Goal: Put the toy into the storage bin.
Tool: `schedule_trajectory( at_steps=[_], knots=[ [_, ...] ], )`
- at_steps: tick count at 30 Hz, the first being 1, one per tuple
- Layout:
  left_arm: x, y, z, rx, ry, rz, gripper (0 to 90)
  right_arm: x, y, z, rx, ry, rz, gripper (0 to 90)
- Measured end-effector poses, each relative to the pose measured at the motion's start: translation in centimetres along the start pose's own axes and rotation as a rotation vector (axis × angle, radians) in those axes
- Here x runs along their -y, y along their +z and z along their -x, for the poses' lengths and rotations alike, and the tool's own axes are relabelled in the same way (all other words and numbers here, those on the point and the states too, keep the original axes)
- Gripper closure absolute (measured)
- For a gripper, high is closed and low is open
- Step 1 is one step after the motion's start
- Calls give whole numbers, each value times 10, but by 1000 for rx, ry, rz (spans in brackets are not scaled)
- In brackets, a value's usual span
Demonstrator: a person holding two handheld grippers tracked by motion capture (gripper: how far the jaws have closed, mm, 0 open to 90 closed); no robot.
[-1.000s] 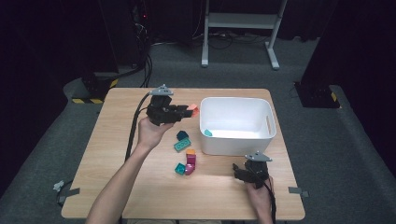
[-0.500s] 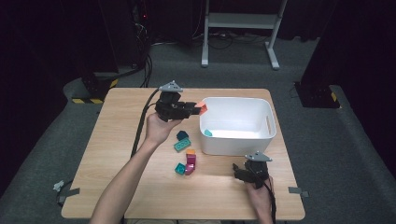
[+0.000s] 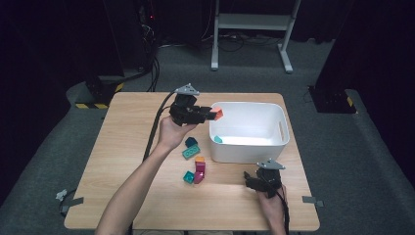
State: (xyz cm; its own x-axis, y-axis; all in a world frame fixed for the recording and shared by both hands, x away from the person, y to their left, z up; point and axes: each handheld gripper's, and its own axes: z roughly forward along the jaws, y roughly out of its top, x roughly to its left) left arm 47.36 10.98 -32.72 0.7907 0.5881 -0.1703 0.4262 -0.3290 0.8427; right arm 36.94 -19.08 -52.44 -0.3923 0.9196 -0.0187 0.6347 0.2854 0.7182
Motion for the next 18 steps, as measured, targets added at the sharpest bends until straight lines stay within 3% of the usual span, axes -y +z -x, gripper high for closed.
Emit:
schedule_trajectory(
  at_steps=[6, 13, 18],
  knots=[
    [0, 9, 1, 13, -7, -4, 658, 0, 0, 0, 0, 0, 0, 230],
    [0, 17, 12, 12, 34, -33, 658, 0, 0, 0, 0, 0, 0, 230],
    [-1, 24, 14, 16, 27, -37, 658, 0, 0, 0, 0, 0, 0, 230]
  ],
)
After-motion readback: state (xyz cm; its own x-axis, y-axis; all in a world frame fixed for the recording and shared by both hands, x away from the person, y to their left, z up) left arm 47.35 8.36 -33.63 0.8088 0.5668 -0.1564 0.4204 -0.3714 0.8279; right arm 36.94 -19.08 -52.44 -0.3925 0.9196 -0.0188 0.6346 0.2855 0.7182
